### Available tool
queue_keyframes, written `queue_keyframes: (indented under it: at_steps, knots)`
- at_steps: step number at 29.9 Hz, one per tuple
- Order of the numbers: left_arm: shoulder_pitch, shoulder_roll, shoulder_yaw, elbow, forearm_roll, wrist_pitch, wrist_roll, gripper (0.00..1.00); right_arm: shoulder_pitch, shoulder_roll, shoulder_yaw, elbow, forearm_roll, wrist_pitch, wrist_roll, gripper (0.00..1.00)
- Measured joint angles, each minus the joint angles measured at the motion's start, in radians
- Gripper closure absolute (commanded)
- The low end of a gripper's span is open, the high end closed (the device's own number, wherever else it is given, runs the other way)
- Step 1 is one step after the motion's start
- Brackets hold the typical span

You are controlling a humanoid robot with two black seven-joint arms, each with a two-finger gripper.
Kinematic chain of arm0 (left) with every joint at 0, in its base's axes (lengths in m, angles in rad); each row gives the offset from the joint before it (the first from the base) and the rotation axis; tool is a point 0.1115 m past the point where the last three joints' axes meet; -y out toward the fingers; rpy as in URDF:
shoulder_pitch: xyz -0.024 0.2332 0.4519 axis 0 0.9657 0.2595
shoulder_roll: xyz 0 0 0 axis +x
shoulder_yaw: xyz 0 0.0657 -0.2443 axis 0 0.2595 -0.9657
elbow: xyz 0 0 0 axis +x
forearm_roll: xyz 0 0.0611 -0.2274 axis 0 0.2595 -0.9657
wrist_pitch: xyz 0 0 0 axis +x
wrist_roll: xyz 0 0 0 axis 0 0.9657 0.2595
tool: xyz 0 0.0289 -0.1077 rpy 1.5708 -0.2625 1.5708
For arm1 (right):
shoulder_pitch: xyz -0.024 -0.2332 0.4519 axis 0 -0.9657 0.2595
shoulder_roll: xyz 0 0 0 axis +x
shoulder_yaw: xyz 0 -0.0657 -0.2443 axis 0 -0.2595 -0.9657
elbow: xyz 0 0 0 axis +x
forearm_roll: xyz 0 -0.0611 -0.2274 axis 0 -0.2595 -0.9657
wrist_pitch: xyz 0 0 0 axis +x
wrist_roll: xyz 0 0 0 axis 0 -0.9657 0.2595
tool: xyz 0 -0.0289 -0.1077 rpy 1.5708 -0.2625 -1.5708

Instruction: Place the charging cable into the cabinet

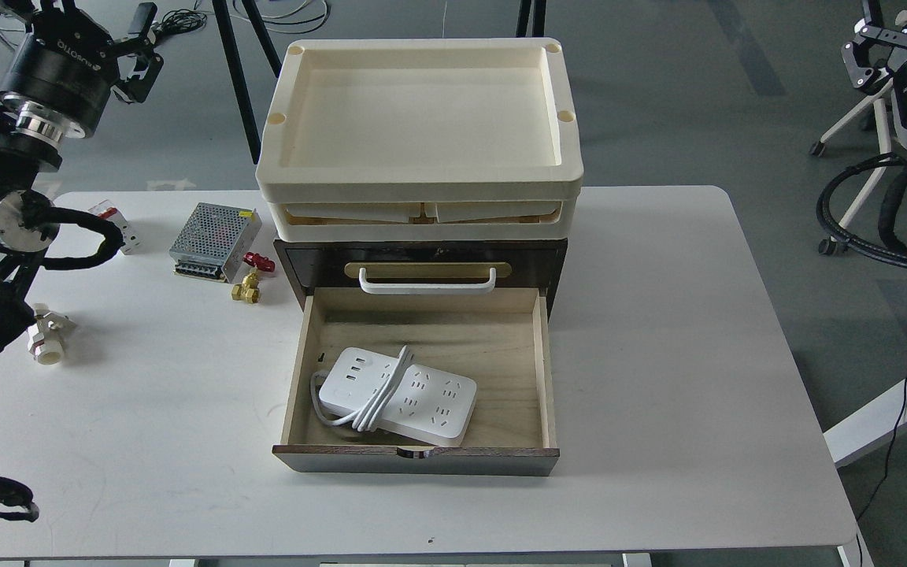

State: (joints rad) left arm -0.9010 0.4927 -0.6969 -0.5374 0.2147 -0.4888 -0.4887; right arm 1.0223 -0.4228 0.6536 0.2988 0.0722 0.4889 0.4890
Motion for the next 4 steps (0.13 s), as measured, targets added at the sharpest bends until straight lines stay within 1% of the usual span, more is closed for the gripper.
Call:
queue_keyframes:
  at_steps: [4]
  knots:
    - [0.003, -0.02, 0.002, 0.001, 0.001, 0.0, 0.0, 0.04, -0.002, 0.012, 0.014, 0.004, 0.004, 0.0, 0.0, 0.0]
